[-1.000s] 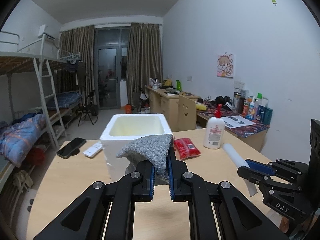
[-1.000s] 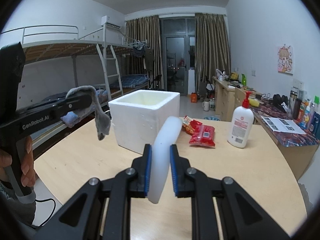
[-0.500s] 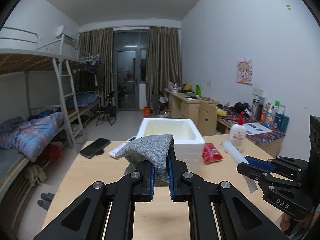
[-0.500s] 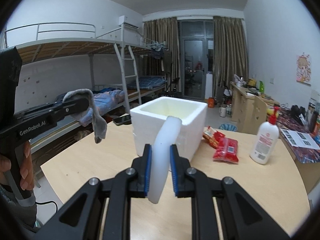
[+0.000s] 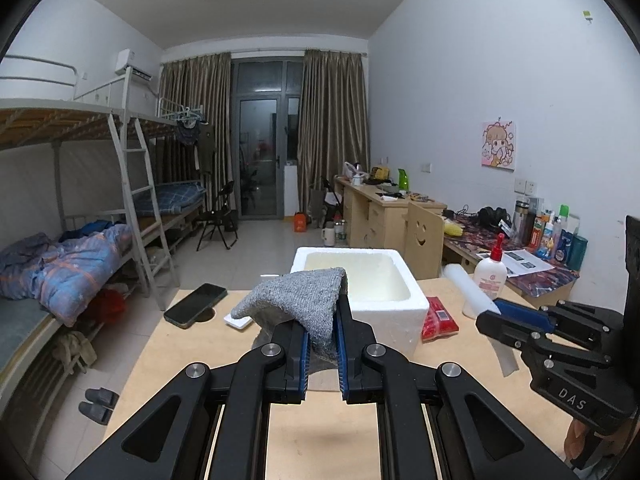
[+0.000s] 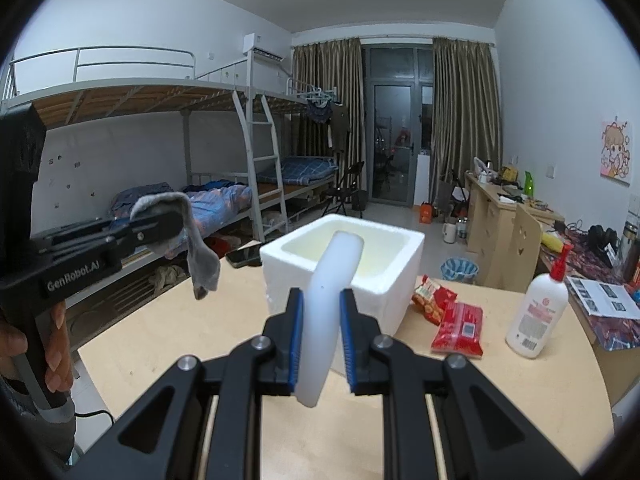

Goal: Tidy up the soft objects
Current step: 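Carry the sock and white stick up toward the foam box with both tools, then lower the grey sock into the foam box and open the left tool, then lower the white foam stick into the foam box and open the right tool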

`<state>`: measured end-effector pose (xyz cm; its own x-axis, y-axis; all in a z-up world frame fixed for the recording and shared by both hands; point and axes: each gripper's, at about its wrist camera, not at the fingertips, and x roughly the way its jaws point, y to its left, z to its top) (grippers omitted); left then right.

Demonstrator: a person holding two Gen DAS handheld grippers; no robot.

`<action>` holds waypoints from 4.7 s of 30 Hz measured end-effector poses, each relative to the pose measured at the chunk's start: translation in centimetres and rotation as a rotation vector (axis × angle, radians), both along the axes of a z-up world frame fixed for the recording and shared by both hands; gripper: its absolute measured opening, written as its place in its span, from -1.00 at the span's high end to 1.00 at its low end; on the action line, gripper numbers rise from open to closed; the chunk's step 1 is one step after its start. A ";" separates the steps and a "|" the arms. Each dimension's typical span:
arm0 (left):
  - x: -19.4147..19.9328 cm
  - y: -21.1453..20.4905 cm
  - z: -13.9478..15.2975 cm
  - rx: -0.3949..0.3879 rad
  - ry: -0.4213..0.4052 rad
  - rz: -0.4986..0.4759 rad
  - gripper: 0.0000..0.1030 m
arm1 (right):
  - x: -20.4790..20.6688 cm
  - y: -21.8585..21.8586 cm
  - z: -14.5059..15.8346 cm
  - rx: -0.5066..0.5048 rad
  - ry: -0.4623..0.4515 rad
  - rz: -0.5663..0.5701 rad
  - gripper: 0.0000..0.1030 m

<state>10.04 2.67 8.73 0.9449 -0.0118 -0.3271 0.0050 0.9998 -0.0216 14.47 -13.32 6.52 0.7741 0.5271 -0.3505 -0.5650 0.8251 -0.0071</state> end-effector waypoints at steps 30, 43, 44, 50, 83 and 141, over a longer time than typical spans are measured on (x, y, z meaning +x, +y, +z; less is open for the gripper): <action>9.0 -0.1 5.3 -0.006 -0.055 -0.053 0.77 | 6.7 2.0 5.4 0.015 -0.062 -0.007 0.59; 13.6 0.3 4.4 -0.005 -0.009 -0.083 0.77 | 9.9 2.9 4.5 0.011 -0.036 -0.010 0.59; 14.0 0.5 4.3 -0.007 -0.006 -0.084 0.77 | 10.1 2.9 4.5 0.012 -0.034 -0.012 0.59; 15.6 0.0 3.2 0.005 0.031 -0.097 0.77 | 10.8 3.0 4.2 0.009 -0.022 -0.023 0.59; 19.2 -1.9 0.6 -0.012 0.131 -0.167 0.77 | 11.3 3.2 5.4 0.000 0.006 -0.062 0.59; 17.0 6.2 2.1 0.005 0.049 0.197 -0.91 | 14.1 6.3 0.8 -0.066 0.140 0.019 0.59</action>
<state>27.04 8.91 10.87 0.9118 0.1735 -0.3721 -0.1916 0.9814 -0.0117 28.60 -7.02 7.35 0.7055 0.5130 -0.4889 -0.5796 0.8147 0.0185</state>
